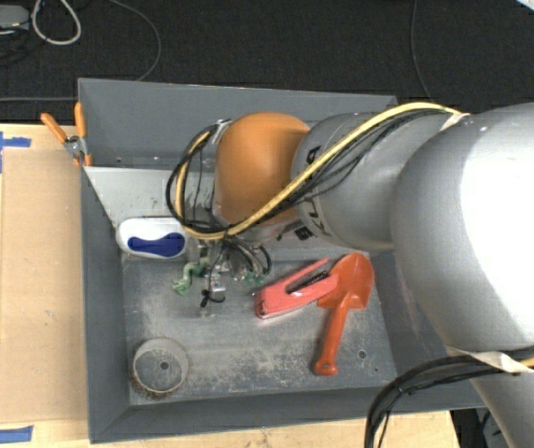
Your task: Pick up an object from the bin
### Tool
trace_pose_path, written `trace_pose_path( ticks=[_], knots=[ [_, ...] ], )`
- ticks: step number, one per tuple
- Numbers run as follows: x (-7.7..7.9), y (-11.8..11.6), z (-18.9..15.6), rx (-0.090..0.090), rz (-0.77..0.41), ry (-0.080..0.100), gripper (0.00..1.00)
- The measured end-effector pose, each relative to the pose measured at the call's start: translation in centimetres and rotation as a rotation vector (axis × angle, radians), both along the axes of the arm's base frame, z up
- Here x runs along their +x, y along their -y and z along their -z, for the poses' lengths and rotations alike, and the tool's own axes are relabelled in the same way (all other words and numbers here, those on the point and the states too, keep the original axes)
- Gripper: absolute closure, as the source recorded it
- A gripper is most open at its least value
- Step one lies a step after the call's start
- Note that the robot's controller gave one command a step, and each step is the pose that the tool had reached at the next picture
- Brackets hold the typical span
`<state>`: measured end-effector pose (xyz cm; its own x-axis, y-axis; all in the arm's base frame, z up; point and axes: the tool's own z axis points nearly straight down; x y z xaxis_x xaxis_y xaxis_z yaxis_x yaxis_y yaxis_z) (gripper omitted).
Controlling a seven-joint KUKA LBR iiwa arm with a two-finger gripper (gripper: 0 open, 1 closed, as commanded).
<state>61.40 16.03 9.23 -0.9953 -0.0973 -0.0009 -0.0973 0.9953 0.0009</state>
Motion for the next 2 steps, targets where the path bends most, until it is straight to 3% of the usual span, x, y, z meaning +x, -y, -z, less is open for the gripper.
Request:
trace_pose_path(
  ticks=[1,2],
  knots=[
    [0.7,0.2,-6.3,0.002,-0.081,0.013,0.0],
    [0.8,2.5,-0.7,-0.004,-0.082,-0.004,0.0]
  ],
)
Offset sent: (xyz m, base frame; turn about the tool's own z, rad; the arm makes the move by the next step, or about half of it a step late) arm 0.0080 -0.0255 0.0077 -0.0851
